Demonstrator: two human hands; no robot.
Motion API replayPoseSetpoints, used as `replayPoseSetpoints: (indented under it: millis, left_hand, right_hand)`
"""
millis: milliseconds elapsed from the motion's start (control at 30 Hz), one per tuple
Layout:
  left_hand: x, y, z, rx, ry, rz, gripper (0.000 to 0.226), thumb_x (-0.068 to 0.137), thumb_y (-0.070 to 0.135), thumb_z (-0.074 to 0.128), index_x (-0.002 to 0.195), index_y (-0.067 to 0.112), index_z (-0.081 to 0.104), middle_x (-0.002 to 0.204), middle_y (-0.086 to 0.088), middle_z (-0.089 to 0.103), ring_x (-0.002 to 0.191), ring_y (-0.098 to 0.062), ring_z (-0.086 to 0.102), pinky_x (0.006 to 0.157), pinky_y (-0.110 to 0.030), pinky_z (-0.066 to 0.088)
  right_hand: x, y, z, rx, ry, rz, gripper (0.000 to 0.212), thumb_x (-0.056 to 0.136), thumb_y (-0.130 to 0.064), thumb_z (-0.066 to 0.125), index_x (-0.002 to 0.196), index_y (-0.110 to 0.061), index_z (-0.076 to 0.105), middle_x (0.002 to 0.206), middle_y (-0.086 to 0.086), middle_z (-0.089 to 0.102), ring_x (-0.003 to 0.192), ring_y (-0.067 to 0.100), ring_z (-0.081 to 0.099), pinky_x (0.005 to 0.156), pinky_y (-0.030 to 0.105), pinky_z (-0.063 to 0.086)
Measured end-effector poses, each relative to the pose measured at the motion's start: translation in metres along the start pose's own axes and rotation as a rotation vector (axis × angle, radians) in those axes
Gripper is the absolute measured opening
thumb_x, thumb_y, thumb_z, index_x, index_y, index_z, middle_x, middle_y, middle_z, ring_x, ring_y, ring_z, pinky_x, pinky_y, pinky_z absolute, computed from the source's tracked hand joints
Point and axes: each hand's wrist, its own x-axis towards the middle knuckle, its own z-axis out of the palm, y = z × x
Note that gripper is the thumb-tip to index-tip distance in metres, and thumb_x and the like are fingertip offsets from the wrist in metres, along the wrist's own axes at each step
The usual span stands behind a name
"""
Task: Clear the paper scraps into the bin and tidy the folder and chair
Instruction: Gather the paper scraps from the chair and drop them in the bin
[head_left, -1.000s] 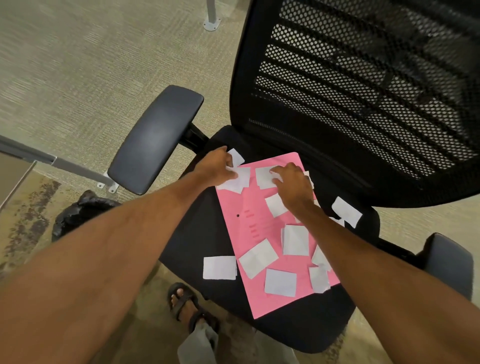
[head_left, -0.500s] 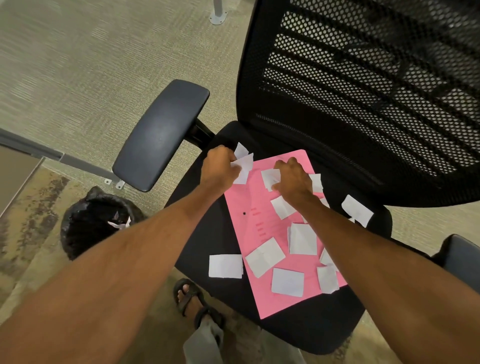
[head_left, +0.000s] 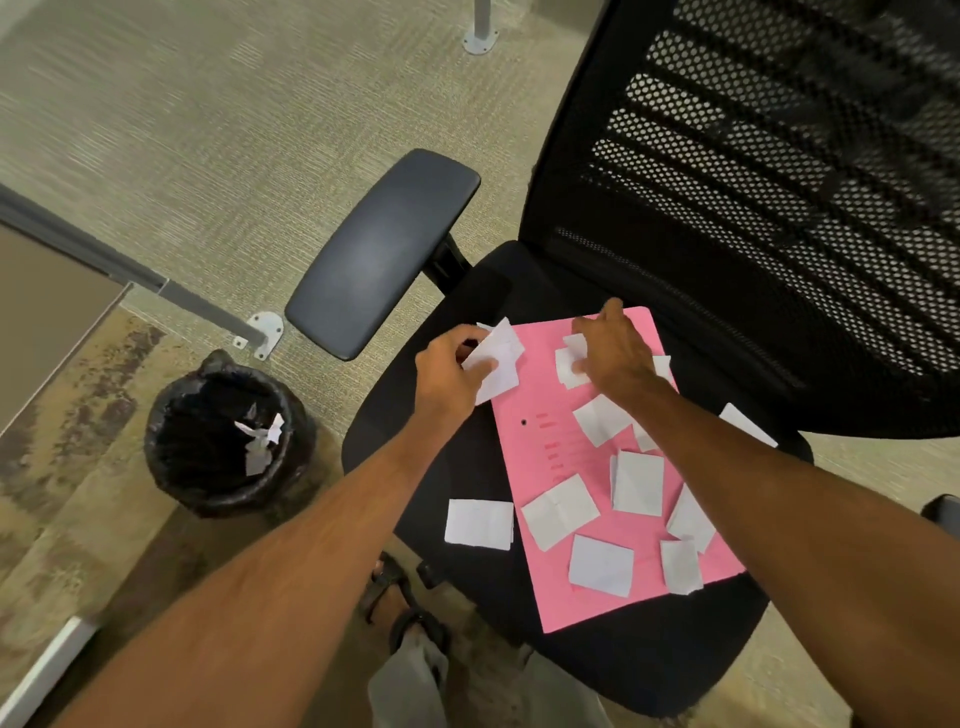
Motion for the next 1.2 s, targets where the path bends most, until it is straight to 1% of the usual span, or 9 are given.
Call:
replayPoseSetpoints:
  millis: [133, 267, 300, 433, 600, 667, 800, 1033, 1200]
  left_hand:
    - [-0.01, -0.013, -0.014, -0.077, 0.067, -0.108, 0.056, 0.081, 0.01, 0.076, 0.131, 0.017, 0.052, 0.088, 0.001, 0.062, 0.076, -0.005, 0.06, 0.062, -0.011, 0.049]
    - [-0.027, -0.028, -0.035, -0.196, 0.141, -0.191, 0.032, 0.084, 0.009, 0.072, 0.115, 0.009, 0.064, 0.101, 0.0, 0.067, 0.094, -0.019, 0.065, 0.085, -0.042, 0.057]
    - [-0.034, -0.033, -0.041, -0.206, 0.169, -0.192, 0.025, 0.085, 0.01, 0.071, 0.11, 0.01, 0.066, 0.101, 0.002, 0.068, 0.094, -0.019, 0.066, 0.084, -0.039, 0.058]
    - [-0.061, -0.067, -0.083, -0.208, 0.4, -0.24, 0.016, 0.088, 0.012, 0.067, 0.098, 0.021, 0.059, 0.084, 0.017, 0.058, 0.077, -0.002, 0.057, 0.064, -0.001, 0.043]
    - [-0.086, -0.125, -0.137, -0.255, 0.574, -0.432, 0.019, 0.09, 0.006, 0.061, 0.099, 0.017, 0.049, 0.094, 0.001, 0.057, 0.084, -0.015, 0.054, 0.073, -0.016, 0.041]
    - [-0.091, -0.156, -0.162, -0.252, 0.595, -0.505, 0.018, 0.091, 0.005, 0.06, 0.101, 0.016, 0.048, 0.098, -0.001, 0.057, 0.09, -0.018, 0.055, 0.079, -0.028, 0.045]
    - [-0.084, -0.214, -0.203, -0.241, 0.626, -0.686, 0.019, 0.092, 0.008, 0.056, 0.11, 0.008, 0.051, 0.11, -0.011, 0.064, 0.101, -0.029, 0.061, 0.089, -0.043, 0.053]
    - [-0.047, -0.29, -0.244, -0.149, 0.621, -0.772, 0.013, 0.092, 0.011, 0.055, 0.103, 0.006, 0.049, 0.108, -0.018, 0.063, 0.096, -0.034, 0.061, 0.076, -0.039, 0.052]
    - [-0.024, -0.337, -0.255, -0.085, 0.517, -0.82, 0.039, 0.094, 0.014, 0.055, 0.131, 0.007, 0.046, 0.126, -0.021, 0.057, 0.111, -0.039, 0.058, 0.09, -0.043, 0.051]
  right_hand:
    - [-0.01, -0.027, -0.01, -0.008, 0.102, -0.094, 0.037, 0.084, -0.015, 0.071, 0.118, -0.012, 0.058, 0.121, 0.015, 0.052, 0.107, 0.033, 0.055, 0.082, 0.043, 0.051]
    - [-0.03, -0.063, -0.01, 0.196, 0.16, -0.139, 0.025, 0.085, -0.021, 0.07, 0.102, -0.009, 0.056, 0.102, 0.015, 0.063, 0.097, 0.033, 0.058, 0.072, 0.036, 0.044]
    - [-0.037, -0.074, -0.008, 0.289, 0.156, -0.136, 0.025, 0.084, -0.021, 0.07, 0.099, -0.007, 0.056, 0.099, 0.017, 0.064, 0.095, 0.034, 0.057, 0.07, 0.033, 0.039]
    - [-0.061, -0.143, 0.013, 0.521, 0.092, -0.177, 0.028, 0.081, -0.023, 0.073, 0.1, -0.007, 0.061, 0.096, 0.014, 0.066, 0.093, 0.032, 0.057, 0.068, 0.024, 0.027]
    - [-0.081, -0.239, 0.066, 0.647, -0.014, -0.26, 0.033, 0.074, -0.019, 0.079, 0.102, -0.008, 0.066, 0.094, 0.007, 0.068, 0.09, 0.023, 0.062, 0.069, 0.012, 0.032]
    - [-0.082, -0.283, 0.093, 0.668, -0.127, -0.271, 0.032, 0.073, -0.015, 0.08, 0.1, -0.011, 0.064, 0.087, -0.003, 0.061, 0.083, 0.017, 0.059, 0.069, 0.019, 0.039]
    - [-0.07, -0.354, 0.144, 0.686, -0.296, -0.206, 0.042, 0.071, -0.011, 0.081, 0.109, -0.01, 0.061, 0.092, -0.002, 0.058, 0.083, 0.016, 0.056, 0.067, 0.025, 0.042]
    - [-0.029, -0.418, 0.224, 0.74, -0.398, 0.006, 0.055, 0.066, -0.002, 0.082, 0.116, -0.004, 0.059, 0.112, 0.019, 0.065, 0.101, 0.033, 0.063, 0.082, 0.044, 0.057]
    - [-0.005, -0.439, 0.259, 0.762, -0.402, 0.087, 0.053, 0.066, 0.0, 0.082, 0.114, -0.003, 0.059, 0.11, 0.017, 0.066, 0.101, 0.032, 0.063, 0.087, 0.042, 0.055]
